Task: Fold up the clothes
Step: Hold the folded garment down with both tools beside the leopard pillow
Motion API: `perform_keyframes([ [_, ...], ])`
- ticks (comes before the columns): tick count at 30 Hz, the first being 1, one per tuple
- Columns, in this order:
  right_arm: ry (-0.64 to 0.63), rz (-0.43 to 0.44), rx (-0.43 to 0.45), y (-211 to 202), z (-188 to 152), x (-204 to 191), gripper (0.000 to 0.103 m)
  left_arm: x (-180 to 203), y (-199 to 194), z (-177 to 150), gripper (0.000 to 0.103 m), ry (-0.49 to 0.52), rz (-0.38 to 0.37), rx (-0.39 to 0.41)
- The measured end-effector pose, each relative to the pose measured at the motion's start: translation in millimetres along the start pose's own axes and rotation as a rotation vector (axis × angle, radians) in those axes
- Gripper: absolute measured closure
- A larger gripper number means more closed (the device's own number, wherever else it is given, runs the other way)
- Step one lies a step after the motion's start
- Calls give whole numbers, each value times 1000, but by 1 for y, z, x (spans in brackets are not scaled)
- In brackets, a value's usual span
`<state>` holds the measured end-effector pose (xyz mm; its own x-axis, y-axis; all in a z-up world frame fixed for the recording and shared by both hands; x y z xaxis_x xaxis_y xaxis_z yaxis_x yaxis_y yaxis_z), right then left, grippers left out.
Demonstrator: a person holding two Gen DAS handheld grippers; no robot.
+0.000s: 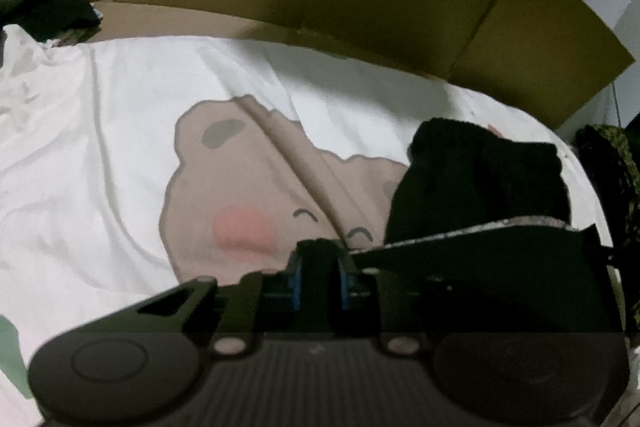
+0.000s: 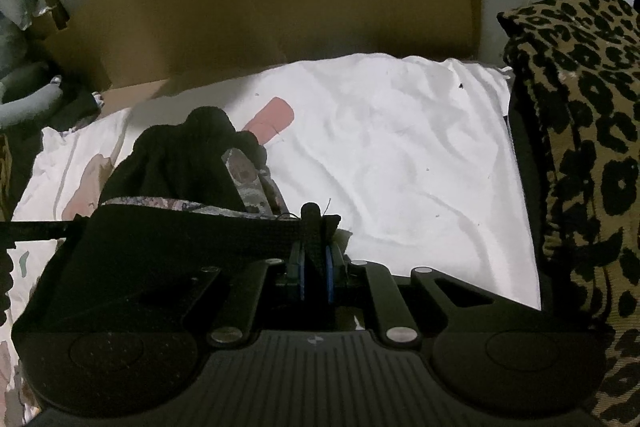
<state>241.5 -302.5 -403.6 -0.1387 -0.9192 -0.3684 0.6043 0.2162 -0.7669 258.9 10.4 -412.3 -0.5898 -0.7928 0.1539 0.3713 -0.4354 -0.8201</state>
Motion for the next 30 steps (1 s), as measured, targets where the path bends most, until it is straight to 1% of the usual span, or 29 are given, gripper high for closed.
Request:
perform_keyframes([
  [4,3,5,12,-4,-1,1,94,-3,-2,0,85,-15,-4,14],
  [10,17,11,42,-13,-1,1,95,0,-14,4,91,-8,2,57],
  [19,23,16,128,-41,3,-8,96,9,-51,12,92,6,41,157],
  [26,22,10,174,-56,0,-15,96,16,-63,18,92,16,60,196],
  [30,1,3,203,-62,0,-20,96,16,-69,23,92,14,66,213],
])
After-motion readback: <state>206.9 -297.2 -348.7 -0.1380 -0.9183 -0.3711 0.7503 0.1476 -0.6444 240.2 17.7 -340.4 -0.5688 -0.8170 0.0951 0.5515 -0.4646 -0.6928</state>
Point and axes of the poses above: each gripper's, at about its wrist camera, not at the fingertips, and y roughly the way its jaws point, x to its right, z to its top, the point moved 1 cm from there along y, roughly the way its jaws point, and after that the axes turned 9 degrees about y, right-handed, at the moved point
